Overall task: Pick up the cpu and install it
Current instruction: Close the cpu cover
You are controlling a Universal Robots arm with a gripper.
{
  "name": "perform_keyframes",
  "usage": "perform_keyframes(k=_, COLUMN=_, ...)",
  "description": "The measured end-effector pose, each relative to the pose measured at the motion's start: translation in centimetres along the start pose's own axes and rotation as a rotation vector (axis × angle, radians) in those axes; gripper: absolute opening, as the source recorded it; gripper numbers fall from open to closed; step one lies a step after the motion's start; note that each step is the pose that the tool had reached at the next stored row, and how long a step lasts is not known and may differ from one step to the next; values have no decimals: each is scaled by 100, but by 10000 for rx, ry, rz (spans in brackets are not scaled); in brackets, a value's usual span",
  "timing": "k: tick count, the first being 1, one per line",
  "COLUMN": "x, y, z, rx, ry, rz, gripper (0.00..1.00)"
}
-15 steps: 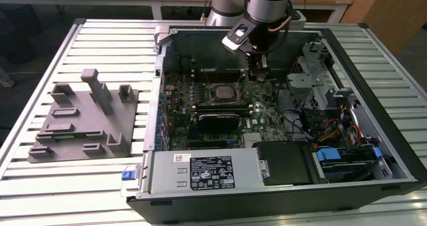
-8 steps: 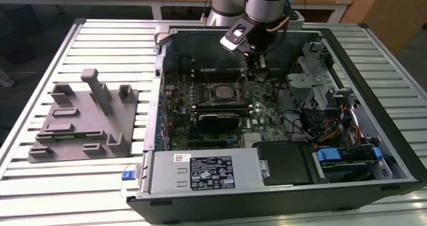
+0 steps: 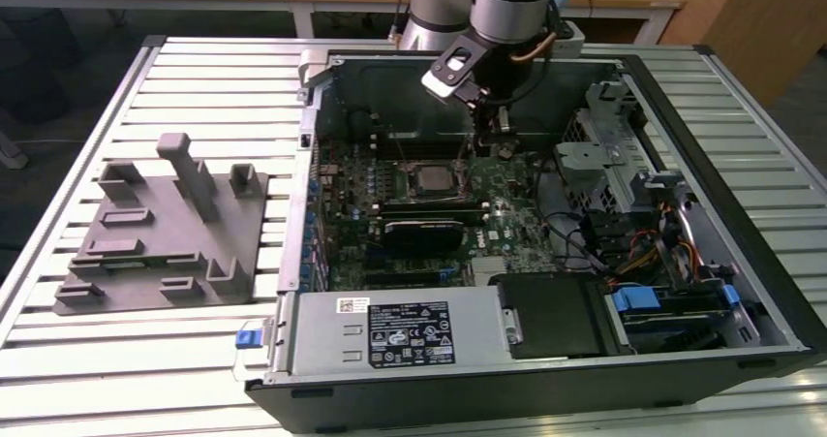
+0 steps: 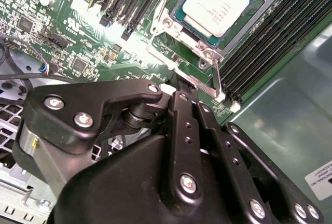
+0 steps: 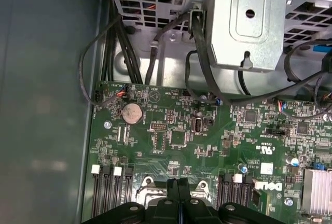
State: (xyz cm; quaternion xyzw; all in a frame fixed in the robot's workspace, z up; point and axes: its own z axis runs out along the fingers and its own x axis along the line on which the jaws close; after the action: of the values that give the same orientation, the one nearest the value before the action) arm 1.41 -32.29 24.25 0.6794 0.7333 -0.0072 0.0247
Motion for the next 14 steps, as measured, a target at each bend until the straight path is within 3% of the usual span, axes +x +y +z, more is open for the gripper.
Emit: perform_keyframes(k=14, x=12, y=-150, z=8, rx=0, ry=0, rz=0, gripper=11)
